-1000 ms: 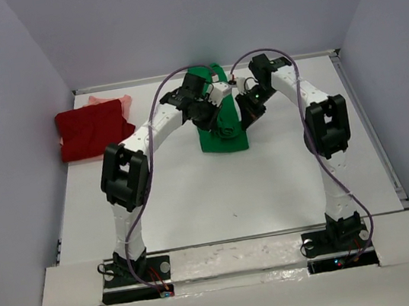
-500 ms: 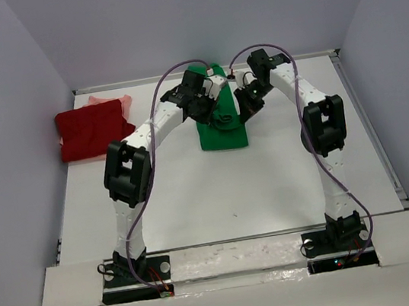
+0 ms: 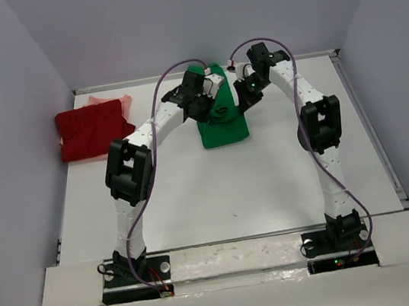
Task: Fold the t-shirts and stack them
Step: Fold the folded rectangular tshirt in 1/3 of the way
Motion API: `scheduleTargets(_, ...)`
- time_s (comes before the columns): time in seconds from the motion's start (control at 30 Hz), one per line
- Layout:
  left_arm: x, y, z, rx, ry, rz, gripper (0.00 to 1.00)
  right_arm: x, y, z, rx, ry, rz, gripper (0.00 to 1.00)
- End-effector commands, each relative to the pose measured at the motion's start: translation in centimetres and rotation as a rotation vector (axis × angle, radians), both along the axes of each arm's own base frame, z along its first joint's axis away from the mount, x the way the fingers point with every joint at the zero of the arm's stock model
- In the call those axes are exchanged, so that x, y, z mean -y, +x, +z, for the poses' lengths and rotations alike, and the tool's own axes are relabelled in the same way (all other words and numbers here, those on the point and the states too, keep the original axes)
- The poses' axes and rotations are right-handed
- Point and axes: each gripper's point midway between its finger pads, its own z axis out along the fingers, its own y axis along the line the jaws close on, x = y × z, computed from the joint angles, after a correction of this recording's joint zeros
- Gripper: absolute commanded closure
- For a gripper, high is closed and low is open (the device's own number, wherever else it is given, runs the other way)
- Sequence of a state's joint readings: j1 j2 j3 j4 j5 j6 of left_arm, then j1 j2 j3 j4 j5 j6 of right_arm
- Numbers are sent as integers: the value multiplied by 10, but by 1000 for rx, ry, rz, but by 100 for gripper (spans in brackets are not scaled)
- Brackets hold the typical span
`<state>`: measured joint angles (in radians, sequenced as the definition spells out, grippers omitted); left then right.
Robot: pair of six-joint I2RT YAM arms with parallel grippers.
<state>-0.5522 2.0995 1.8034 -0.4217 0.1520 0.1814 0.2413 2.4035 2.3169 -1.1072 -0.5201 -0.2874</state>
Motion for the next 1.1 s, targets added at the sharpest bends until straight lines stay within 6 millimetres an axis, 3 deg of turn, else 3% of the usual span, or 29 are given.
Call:
scheduleTargets(0.0, -3, 20, 24, 81, -12, 54, 100, 0, 22, 13, 76, 16, -26, 100)
scheduleTargets(0.47, -7, 38, 15, 101, 21, 105, 100, -6, 53, 24, 180, 36, -50, 100)
scheduleTargets(0.7, -10, 53, 16, 114, 23, 143, 100, -5, 57, 19, 195, 30, -52, 100)
scheduleTargets(1.07, -33, 74, 17, 187, 123, 257, 100, -10, 62, 8, 201, 50, -34, 100)
